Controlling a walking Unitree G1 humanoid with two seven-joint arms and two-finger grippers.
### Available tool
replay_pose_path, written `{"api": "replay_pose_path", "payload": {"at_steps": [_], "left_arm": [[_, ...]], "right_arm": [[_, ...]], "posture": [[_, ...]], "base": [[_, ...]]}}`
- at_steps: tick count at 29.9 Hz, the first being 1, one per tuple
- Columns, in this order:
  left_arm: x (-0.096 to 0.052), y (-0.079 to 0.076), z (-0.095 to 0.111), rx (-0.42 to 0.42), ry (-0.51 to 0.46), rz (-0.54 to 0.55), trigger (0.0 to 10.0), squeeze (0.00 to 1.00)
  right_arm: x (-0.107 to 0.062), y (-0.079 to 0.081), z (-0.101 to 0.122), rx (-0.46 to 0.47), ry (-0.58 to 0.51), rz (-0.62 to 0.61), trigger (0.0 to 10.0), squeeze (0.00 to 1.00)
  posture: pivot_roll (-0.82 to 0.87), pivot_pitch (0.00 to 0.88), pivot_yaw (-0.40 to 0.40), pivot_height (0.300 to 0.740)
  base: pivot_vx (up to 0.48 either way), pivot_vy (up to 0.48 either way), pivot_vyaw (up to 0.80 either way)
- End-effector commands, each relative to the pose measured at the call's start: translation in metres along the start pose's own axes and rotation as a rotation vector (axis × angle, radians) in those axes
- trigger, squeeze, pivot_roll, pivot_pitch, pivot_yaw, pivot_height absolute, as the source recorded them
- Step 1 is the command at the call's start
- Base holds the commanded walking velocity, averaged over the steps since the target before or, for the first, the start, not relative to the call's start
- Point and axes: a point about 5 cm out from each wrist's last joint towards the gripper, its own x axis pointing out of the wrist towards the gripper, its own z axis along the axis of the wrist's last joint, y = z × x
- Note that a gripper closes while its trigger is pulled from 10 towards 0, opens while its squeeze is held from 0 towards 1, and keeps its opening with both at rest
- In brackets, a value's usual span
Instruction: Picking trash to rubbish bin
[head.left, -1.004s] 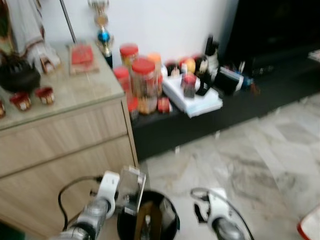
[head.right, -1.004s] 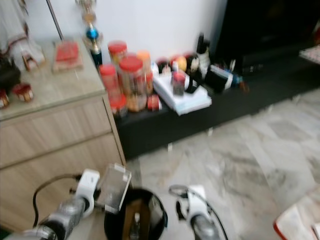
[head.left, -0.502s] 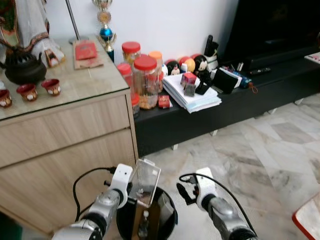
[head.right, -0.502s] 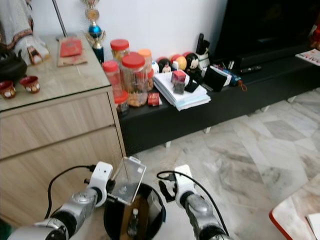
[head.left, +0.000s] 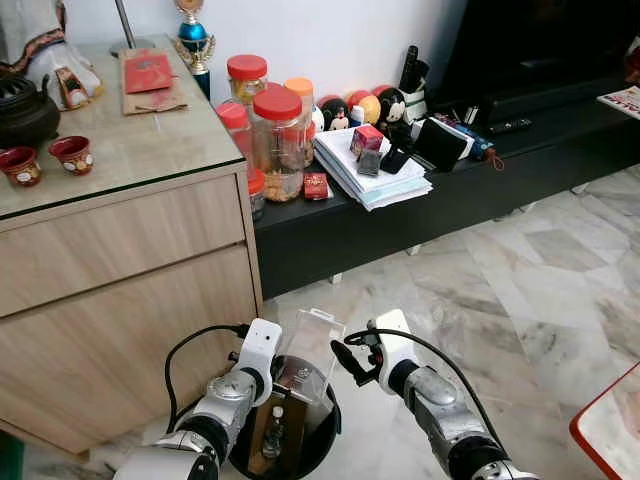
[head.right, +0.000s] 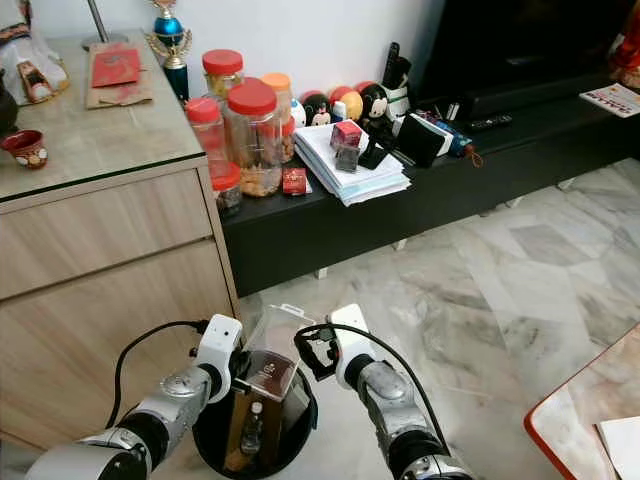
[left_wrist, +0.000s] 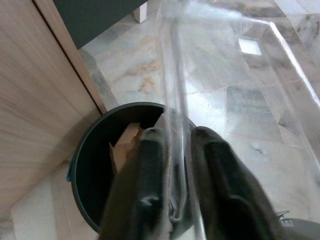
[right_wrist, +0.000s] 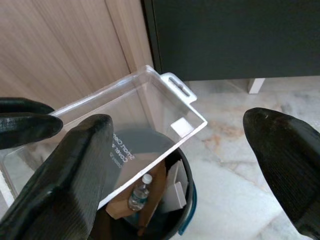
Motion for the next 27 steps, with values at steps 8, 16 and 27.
{"api": "replay_pose_path", "payload": {"at_steps": [8,16,27], "left_arm": [[-0.002,0.004,-0.006,-0.010,0.018,0.015,10.0,1.00],[-0.007,0.015,-0.016,0.011,0.047,0.082,10.0,0.00],[-0.048,0.059,-0.088,-0.073,0.195,0.351,10.0,0.00]], "right_arm": [[-0.003,-0.001,-0.003,0.004,0.014,0.000,10.0,0.00],[-0.004,0.000,-0.010,-0.012,0.035,-0.042,10.0,0.00],[-0.033,-0.014,-0.065,0.106,0.183,-0.326,10.0,0.00]], "posture": [[-0.17,0.111,-0.087,0.740],[-0.15,0.106,-0.074,0.740],[-0.09,0.098,-0.026,0.740]], "base": [[0.000,0.000,0.00],[0.000,0.000,0.00],[0.000,0.000,0.00]]}}
